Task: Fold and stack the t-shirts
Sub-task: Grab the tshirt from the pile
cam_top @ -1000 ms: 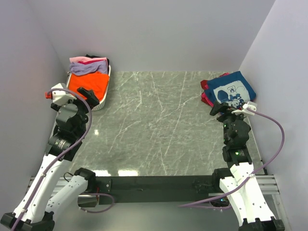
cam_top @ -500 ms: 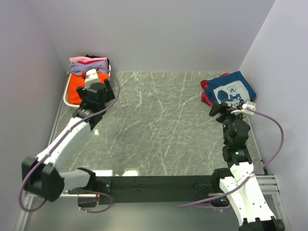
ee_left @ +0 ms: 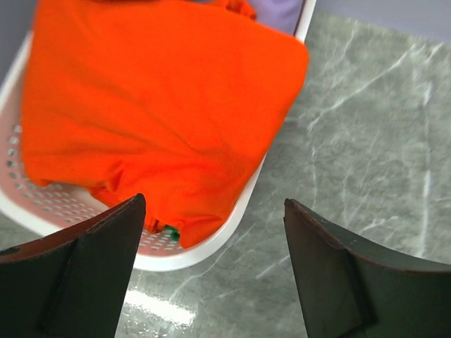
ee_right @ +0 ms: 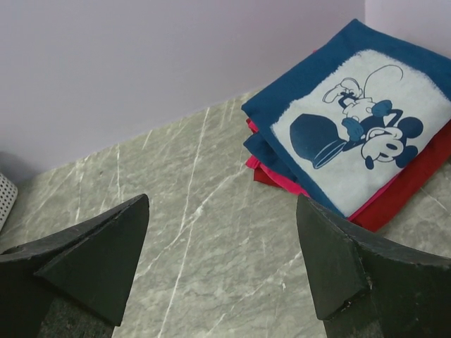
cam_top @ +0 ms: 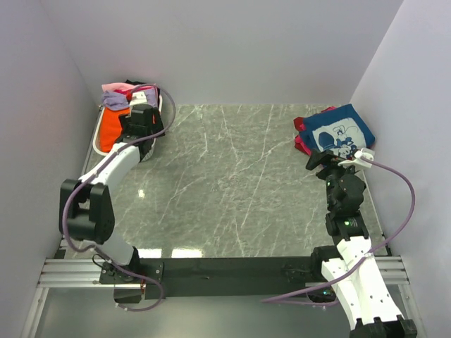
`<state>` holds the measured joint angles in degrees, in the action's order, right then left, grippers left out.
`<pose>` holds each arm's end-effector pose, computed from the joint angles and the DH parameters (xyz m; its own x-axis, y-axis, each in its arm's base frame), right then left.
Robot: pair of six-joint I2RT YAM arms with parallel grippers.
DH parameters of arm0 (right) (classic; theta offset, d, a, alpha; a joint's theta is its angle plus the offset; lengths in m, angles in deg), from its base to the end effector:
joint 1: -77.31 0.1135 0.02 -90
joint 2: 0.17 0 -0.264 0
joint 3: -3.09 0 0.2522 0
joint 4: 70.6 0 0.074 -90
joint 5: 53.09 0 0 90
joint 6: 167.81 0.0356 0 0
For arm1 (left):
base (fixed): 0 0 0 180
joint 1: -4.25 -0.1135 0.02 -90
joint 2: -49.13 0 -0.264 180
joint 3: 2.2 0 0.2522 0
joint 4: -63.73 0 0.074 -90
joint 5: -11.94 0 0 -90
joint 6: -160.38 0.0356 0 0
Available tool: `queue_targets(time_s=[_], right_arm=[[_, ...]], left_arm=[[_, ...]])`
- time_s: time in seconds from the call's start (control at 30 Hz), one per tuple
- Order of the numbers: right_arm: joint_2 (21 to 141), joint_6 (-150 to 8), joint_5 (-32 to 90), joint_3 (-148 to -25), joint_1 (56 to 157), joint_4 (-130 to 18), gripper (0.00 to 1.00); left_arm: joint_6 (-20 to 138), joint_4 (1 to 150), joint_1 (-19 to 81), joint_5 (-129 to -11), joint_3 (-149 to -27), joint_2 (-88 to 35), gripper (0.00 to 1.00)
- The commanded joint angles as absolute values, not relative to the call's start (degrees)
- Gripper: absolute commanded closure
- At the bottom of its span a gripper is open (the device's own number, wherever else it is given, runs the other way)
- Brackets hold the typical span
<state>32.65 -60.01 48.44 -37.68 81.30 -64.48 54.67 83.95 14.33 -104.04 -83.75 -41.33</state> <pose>0.1569 0.0038 0.2949 0.0704 0.3052 -0.9497 0.1151 0.9432 0.3116 0.3610 -0.0483 0.2868 -0.4020 -0.1758 -0.8986 -0.3410 0.9395 -0.0312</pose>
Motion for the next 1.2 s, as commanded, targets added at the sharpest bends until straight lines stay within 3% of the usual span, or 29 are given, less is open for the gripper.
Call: queue_targets(time_s=[0.0, 0.5, 0.6, 0.63, 1.0, 1.17], right_arm=[[33.05, -59.44, 48.51, -40.56, 81.44, -65.01, 0.09], [33.49, -59.61, 48.77, -40.73, 81.44, -64.75, 0.10], [33.23, -59.61, 48.95, -40.64, 81.36, -64.66, 0.10], [33.23, -59.62, 48.95, -40.56, 81.27, -64.75, 0.10], [33.23, -59.61, 48.51, -40.73, 81.44, -64.66, 0.11], [33.84, -59.27, 48.34, -40.47, 81.44, -65.45, 0.11]], left_arm=[[57.02, 80.14, 13.47, -100.30, -86.10, -43.95, 0.16], [58.95, 80.39, 11.37, -98.80, -92.33, -55.55, 0.40], [59.22, 80.48, 11.28, -99.07, -92.42, -55.82, 0.56], [59.13, 80.39, 11.28, -98.98, -92.34, -55.56, 0.98], [55.88, 83.46, 11.28, -99.16, -91.19, -46.60, 1.00], [55.08, 89.33, 12.06, -99.07, -96.10, -40.62, 1.00]])
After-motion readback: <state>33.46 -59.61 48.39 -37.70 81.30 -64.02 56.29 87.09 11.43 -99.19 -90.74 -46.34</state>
